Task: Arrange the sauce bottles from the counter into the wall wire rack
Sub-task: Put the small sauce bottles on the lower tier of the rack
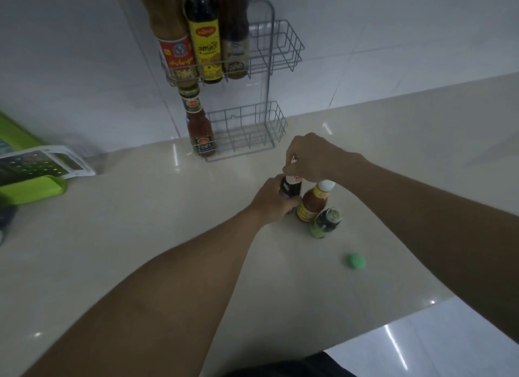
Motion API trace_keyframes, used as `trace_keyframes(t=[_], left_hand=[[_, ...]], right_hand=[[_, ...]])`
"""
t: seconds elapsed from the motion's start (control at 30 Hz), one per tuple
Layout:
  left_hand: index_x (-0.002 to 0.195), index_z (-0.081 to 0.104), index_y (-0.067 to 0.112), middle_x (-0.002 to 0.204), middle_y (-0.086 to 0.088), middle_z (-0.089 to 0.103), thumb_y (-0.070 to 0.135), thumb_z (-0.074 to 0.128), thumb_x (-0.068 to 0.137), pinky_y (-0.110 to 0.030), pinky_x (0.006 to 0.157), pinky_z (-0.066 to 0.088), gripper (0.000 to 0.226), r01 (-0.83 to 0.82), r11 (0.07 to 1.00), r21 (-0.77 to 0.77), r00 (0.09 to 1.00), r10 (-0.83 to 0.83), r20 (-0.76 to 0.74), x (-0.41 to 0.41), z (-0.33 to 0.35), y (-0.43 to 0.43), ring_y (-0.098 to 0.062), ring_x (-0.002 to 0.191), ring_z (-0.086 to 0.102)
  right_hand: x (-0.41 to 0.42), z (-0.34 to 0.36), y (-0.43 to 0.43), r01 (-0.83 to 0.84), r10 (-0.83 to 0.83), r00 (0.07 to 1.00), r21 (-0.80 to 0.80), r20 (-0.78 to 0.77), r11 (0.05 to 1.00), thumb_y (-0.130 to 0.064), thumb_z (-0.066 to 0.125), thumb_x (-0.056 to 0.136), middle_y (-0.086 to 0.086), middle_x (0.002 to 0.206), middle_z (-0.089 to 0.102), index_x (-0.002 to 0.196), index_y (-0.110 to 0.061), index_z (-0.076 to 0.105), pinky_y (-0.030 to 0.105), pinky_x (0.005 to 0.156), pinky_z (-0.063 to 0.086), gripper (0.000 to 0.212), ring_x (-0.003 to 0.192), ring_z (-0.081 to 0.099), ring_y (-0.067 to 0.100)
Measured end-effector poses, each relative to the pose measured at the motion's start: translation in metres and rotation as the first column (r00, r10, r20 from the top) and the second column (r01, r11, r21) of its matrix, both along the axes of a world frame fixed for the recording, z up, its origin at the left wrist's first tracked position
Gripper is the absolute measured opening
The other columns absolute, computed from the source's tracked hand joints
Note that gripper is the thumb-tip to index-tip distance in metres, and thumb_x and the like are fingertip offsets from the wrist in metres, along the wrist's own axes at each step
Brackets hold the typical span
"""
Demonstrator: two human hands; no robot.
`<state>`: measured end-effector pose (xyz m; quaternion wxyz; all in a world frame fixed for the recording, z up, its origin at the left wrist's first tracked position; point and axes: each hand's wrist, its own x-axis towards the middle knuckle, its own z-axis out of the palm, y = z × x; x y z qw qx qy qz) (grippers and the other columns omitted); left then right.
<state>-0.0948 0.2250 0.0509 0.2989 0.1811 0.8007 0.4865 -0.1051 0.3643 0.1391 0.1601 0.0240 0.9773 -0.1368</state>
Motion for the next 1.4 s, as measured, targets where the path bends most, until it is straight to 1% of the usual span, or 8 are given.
trace_keyframes(t=[0.3, 0.43, 0.57, 0.67, 0.8, 1.0, 1.17, 1.4], left_hand=[[0.082, 0.059, 0.017, 0.075, -0.004, 0.063, 0.021, 0.073, 0.061, -0.038, 0.073, 0.052, 0.026, -0.137, 0.984, 0.112, 0.988, 0.128, 0.085, -0.021, 0.045, -0.033, -0.022, 0.073, 0.062], [0.081, 0.057, 0.016, 0.069, -0.002, 0.061, 0.015, 0.072, 0.07, -0.034, 0.07, 0.049, 0.018, -0.232, 0.961, 0.152, 0.973, 0.228, 0.043, -0.024, 0.067, -0.042, -0.02, 0.067, 0.059], [0.076, 0.058, 0.024, 0.067, 0.0, 0.062, 0.02, 0.072, 0.07, -0.034, 0.064, 0.049, 0.016, -0.37, 0.917, 0.15, 0.925, 0.379, -0.033, -0.023, 0.069, -0.044, -0.021, 0.062, 0.058], [0.069, 0.053, 0.028, 0.064, 0.004, 0.06, 0.021, 0.072, 0.07, -0.03, 0.062, 0.047, 0.02, -0.389, 0.916, 0.098, 0.912, 0.398, -0.096, -0.023, 0.067, -0.047, -0.02, 0.061, 0.057], [0.074, 0.06, 0.019, 0.063, -0.002, 0.064, 0.016, 0.074, 0.071, -0.033, 0.07, 0.055, 0.015, -0.293, 0.95, 0.11, 0.956, 0.29, 0.036, -0.034, 0.083, -0.054, -0.022, 0.064, 0.066], [0.064, 0.051, 0.027, 0.061, 0.005, 0.057, 0.023, 0.07, 0.066, -0.032, 0.061, 0.047, 0.019, -0.449, 0.891, 0.071, 0.885, 0.454, -0.099, -0.026, 0.078, -0.042, -0.021, 0.06, 0.055], [0.074, 0.059, 0.019, 0.068, -0.003, 0.066, 0.018, 0.075, 0.068, -0.04, 0.075, 0.059, 0.016, -0.301, 0.953, 0.041, 0.953, 0.299, 0.056, -0.033, 0.081, -0.053, -0.022, 0.064, 0.068], [0.068, 0.056, 0.024, 0.064, 0.0, 0.062, 0.022, 0.069, 0.064, -0.04, 0.067, 0.057, 0.014, -0.468, 0.88, 0.079, 0.881, 0.472, -0.038, -0.029, 0.075, -0.049, -0.025, 0.064, 0.06]], right_hand=[[-0.019, 0.066, -0.025, -0.309, 0.294, 0.901, 0.002, -0.319, 0.951, -0.055, 0.052, 0.096, -0.003, 0.055, 0.054, 0.065, -0.015, 0.067, 0.027, 0.055, 0.042, 0.053, 0.054, 0.051, 0.008], [-0.027, 0.094, -0.043, -0.328, 0.475, 0.838, 0.449, -0.267, 0.831, -0.043, 0.03, 0.108, 0.006, 0.075, 0.063, 0.104, -0.022, 0.07, 0.04, 0.069, 0.054, 0.046, 0.077, 0.063, 0.031], [-0.031, 0.096, -0.063, -0.223, 0.405, 0.88, 0.536, -0.249, 0.814, -0.03, 0.03, 0.108, 0.004, 0.083, 0.051, 0.132, -0.014, 0.053, 0.035, 0.068, 0.049, 0.036, 0.089, 0.061, 0.032], [-0.035, 0.094, -0.063, -0.211, 0.338, 0.92, 0.48, -0.196, 0.852, -0.039, 0.028, 0.108, 0.011, 0.099, 0.062, 0.104, -0.009, 0.059, 0.038, 0.075, 0.05, 0.043, 0.09, 0.059, 0.032], [-0.039, 0.101, -0.058, -0.248, 0.304, 0.905, 0.212, -0.297, 0.945, -0.055, 0.027, 0.104, -0.001, 0.06, 0.051, 0.06, -0.017, 0.051, 0.033, 0.065, 0.044, 0.063, 0.068, 0.054, 0.025], [-0.035, 0.093, -0.067, -0.1, 0.256, 0.934, 0.506, -0.249, 0.857, -0.029, 0.031, 0.106, 0.012, 0.111, 0.061, 0.112, -0.011, 0.056, 0.037, 0.071, 0.048, 0.031, 0.092, 0.057, 0.032], [-0.041, 0.091, -0.06, -0.09, 0.13, 0.973, 0.203, -0.189, 0.975, -0.064, 0.025, 0.099, 0.005, 0.076, 0.061, 0.076, -0.016, 0.062, 0.034, 0.066, 0.044, 0.066, 0.074, 0.055, 0.024], [-0.034, 0.091, -0.08, -0.115, 0.228, 0.935, 0.373, -0.273, 0.921, -0.027, 0.037, 0.104, 0.011, 0.097, 0.058, 0.073, -0.018, 0.038, 0.038, 0.07, 0.052, 0.033, 0.08, 0.047, 0.03]])
